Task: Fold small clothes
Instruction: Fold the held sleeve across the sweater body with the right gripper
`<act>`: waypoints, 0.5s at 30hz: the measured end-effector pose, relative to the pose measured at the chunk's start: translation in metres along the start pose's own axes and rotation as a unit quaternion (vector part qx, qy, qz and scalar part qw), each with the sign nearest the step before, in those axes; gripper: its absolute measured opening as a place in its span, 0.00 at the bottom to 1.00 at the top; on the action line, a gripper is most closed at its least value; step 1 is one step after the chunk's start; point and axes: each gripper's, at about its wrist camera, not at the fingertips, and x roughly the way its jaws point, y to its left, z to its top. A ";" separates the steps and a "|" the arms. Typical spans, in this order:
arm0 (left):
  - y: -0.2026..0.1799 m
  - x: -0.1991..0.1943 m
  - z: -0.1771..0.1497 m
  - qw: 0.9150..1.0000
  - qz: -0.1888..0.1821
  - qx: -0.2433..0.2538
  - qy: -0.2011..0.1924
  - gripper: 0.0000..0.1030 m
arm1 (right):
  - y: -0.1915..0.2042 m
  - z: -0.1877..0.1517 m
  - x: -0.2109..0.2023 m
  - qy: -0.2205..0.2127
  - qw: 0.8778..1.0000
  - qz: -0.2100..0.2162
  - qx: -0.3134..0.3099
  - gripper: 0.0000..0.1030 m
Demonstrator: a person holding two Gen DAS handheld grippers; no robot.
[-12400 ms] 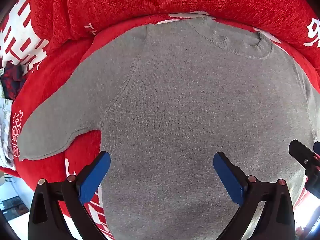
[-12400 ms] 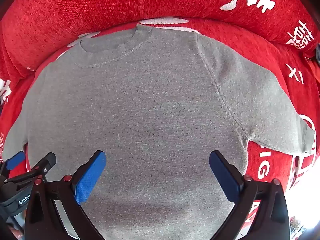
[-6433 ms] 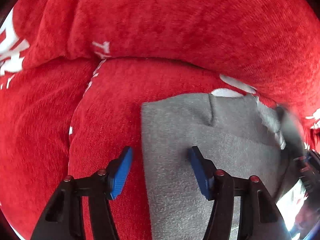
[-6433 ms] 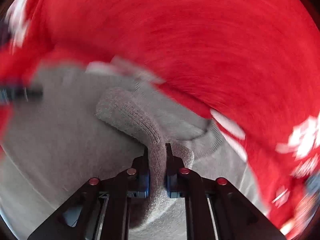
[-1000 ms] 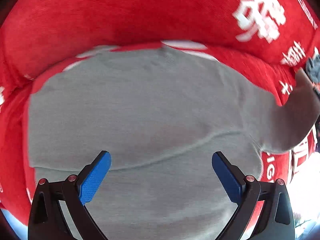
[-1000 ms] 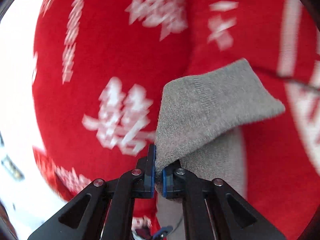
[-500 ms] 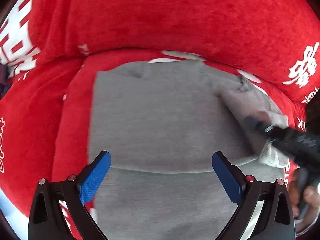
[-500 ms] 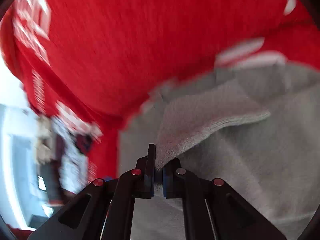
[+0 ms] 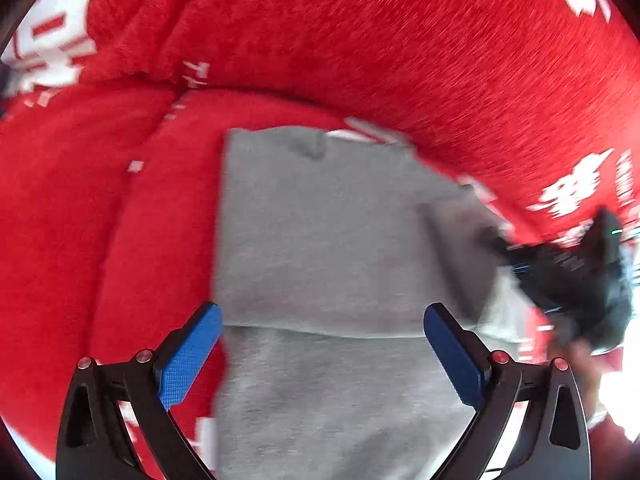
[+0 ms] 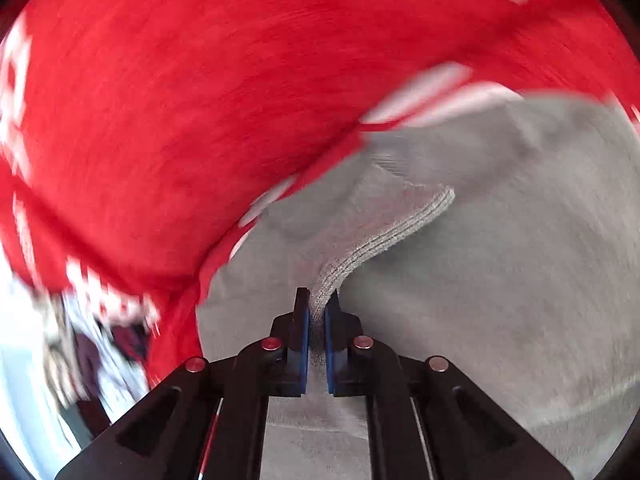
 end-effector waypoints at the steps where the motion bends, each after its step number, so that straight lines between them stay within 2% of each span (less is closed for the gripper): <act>1: 0.001 0.001 0.004 1.000 -0.029 -0.008 0.004 0.98 | 0.015 -0.003 0.005 0.011 0.999 -0.002 -0.039 0.07; 4: 0.002 0.010 0.014 0.996 -0.085 -0.030 0.011 0.98 | 0.050 -0.026 0.027 0.058 0.988 -0.009 -0.141 0.07; 8: 0.003 0.036 0.022 0.991 -0.115 -0.051 0.034 0.98 | 0.053 -0.049 0.050 0.116 0.980 -0.013 -0.162 0.11; 11: -0.001 0.052 0.024 0.991 -0.117 -0.052 0.050 0.98 | 0.047 -0.059 0.051 0.135 0.975 -0.035 -0.171 0.14; 15: -0.007 0.068 0.025 0.990 -0.111 -0.058 0.066 0.98 | 0.029 -0.062 0.025 0.123 0.985 -0.018 -0.118 0.39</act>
